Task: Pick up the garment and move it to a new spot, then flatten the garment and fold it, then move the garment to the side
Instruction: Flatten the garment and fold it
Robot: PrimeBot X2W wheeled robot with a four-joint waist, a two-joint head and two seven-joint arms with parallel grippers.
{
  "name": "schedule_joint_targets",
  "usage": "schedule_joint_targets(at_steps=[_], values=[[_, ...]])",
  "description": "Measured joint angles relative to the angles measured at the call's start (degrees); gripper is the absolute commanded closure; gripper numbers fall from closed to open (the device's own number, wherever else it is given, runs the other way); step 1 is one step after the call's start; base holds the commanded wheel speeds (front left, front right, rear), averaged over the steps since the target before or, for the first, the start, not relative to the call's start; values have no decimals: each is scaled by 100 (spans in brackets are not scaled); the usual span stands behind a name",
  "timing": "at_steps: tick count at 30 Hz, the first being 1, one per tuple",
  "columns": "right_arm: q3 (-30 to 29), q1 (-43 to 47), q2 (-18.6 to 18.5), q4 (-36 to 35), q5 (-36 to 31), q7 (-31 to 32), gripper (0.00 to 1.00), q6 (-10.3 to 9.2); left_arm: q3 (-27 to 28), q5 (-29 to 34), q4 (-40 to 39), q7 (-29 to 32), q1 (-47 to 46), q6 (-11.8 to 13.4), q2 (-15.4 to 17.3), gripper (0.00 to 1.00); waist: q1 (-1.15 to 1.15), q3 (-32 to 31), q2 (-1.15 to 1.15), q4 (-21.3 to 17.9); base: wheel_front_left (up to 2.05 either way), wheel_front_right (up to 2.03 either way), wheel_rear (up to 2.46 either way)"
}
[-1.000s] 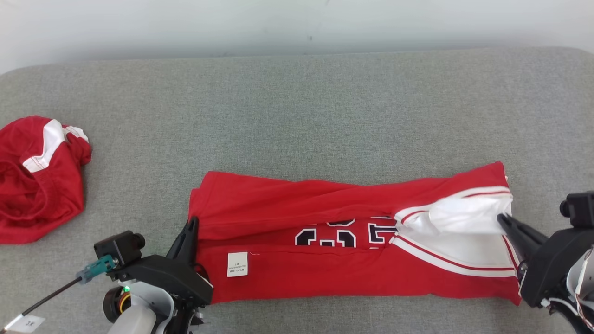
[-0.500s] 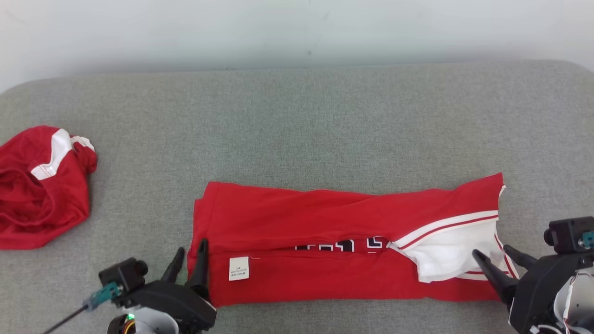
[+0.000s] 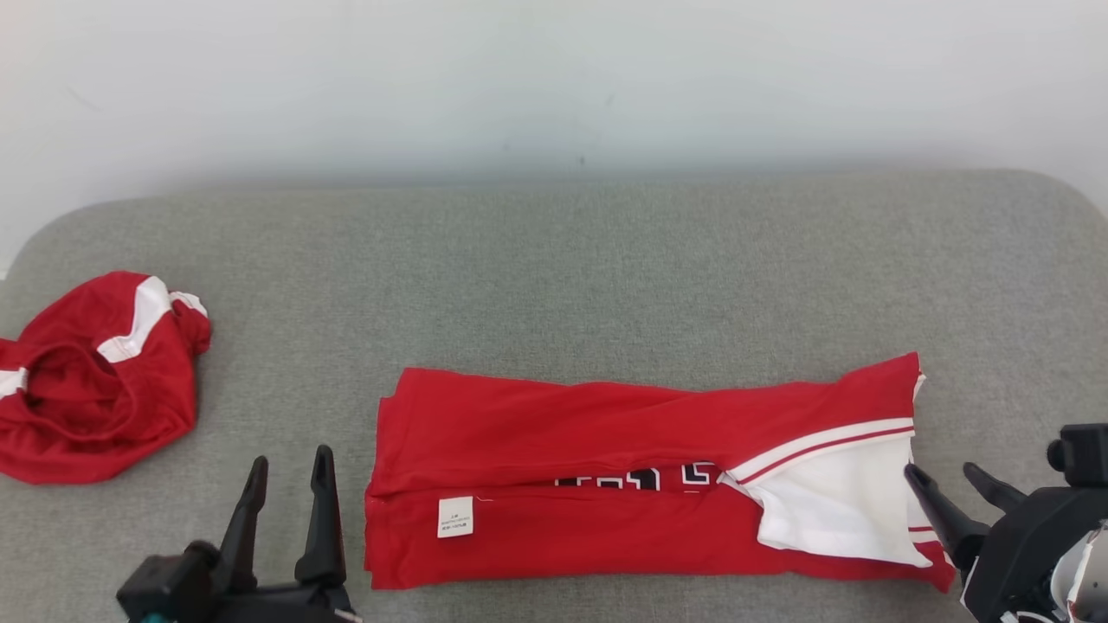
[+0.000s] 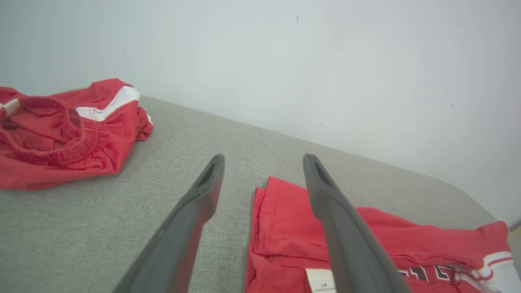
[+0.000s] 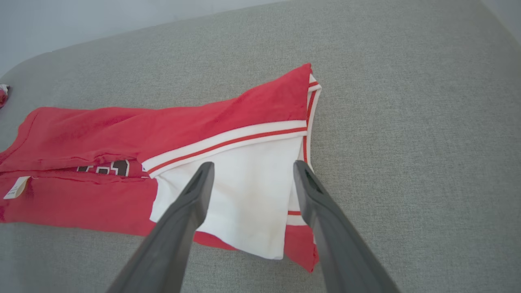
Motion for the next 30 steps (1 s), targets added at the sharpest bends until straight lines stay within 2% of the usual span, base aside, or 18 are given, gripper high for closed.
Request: schedule_joint_targets(at_steps=[6, 12, 17, 30], values=[[-258, -34, 280, 367, -190, -104, 0, 0, 616, 1330, -756, 0, 676, -323, -461, 0, 0, -176, 0, 77, 0, 0, 0], [-396, -299, 378, 808, -322, -197, 0, 0, 1009, 2067, -1220, 0, 1101, -530, -745, 0, 0, -186, 0, 151, 0, 0, 0], [-525, -650, 388, 1388, -428, -198, 0, 0, 1102, 2209, -1277, 0, 1289, -652, -834, 0, 1, -35, 0, 188, 0, 0, 0], [-432, -1275, 294, 2639, -627, -319, 0, 0, 1071, 2092, -1229, 0, 1213, -616, -855, 0, 1, 415, 1, 385, 0, 0, 0]])
